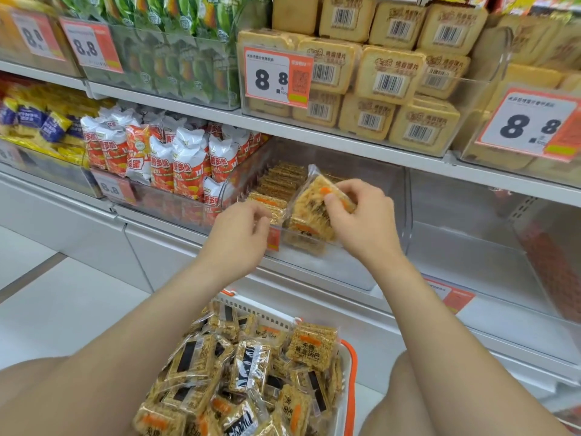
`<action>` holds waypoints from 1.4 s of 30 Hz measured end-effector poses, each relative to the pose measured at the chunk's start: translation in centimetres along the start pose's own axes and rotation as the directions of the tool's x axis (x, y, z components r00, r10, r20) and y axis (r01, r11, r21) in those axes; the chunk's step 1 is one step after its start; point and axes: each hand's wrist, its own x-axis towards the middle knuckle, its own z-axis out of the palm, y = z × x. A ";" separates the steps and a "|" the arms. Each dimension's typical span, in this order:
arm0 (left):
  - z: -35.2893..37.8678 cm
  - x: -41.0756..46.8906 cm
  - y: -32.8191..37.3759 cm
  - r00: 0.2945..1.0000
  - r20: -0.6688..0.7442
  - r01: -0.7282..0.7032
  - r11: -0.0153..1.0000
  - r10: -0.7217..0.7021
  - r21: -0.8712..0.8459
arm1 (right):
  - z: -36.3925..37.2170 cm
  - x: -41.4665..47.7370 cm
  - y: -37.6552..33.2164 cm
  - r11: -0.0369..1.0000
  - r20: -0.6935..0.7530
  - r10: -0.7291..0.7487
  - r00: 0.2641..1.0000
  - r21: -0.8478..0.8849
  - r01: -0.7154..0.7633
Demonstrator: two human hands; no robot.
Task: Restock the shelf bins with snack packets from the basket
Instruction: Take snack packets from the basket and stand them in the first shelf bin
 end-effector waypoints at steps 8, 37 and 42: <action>2.8 1.0 -0.9 0.947 0.220 -0.317 0.795 0.235 0.516 | 2.7 1.3 2.1 0.963 0.242 0.061 0.968 -0.270 0.006; 3.8 1.6 -2.5 0.942 0.278 -0.324 0.739 0.190 0.591 | 2.4 1.6 1.8 0.925 0.200 0.318 0.927 -0.280 -0.257; 4.2 1.5 -1.8 0.954 0.269 -0.276 0.748 0.135 0.604 | 2.2 2.8 2.6 0.809 0.432 0.551 0.714 -0.067 -0.584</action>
